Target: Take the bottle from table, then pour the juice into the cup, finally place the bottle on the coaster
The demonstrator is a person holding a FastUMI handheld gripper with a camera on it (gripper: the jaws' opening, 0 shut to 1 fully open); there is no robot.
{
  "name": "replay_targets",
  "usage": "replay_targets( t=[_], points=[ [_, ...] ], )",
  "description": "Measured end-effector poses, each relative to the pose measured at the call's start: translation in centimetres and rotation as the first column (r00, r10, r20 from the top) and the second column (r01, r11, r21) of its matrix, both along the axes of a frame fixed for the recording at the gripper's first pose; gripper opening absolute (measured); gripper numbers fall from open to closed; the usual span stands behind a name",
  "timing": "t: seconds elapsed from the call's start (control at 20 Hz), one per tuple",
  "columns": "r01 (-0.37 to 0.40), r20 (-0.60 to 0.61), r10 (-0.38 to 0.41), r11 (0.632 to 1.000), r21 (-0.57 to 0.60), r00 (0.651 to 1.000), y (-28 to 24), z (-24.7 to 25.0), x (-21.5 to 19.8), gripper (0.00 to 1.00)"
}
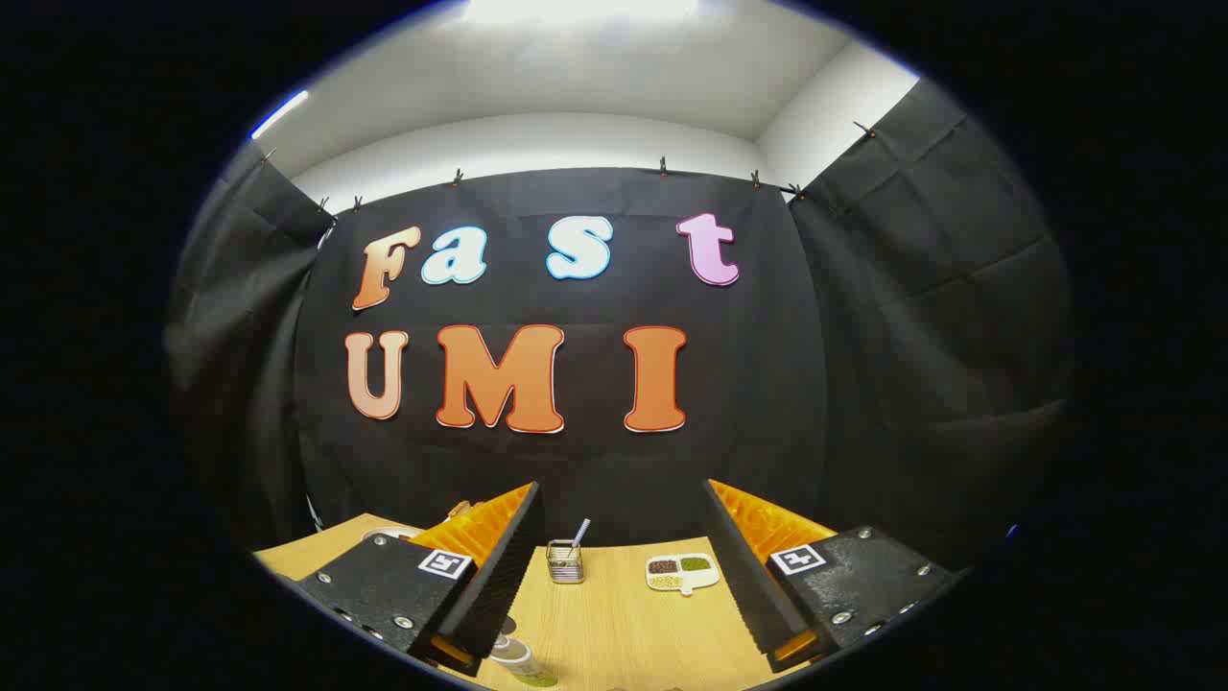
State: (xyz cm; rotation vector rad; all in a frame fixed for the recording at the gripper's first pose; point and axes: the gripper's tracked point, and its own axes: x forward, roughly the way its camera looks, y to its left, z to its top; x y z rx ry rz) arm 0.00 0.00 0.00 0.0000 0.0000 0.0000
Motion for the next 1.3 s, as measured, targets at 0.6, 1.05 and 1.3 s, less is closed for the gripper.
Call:
replay_targets(
  t=[0.6, 1.05, 1.3],
  points=[
    [0.025, -0.024, -0.025, 1.000, 0.008, 0.999, -0.8, 0.0, 0.6, 0.97],
    [0.029, -0.055, -0.029, 1.000, 0.004, 0.998, -0.8, -1.4, -0.1, 0.97],
    [-0.016, -0.099, 0.016, 1.000, -0.001, 0.995, 1.0, -3.7, -0.9, 0.97]
  ],
)
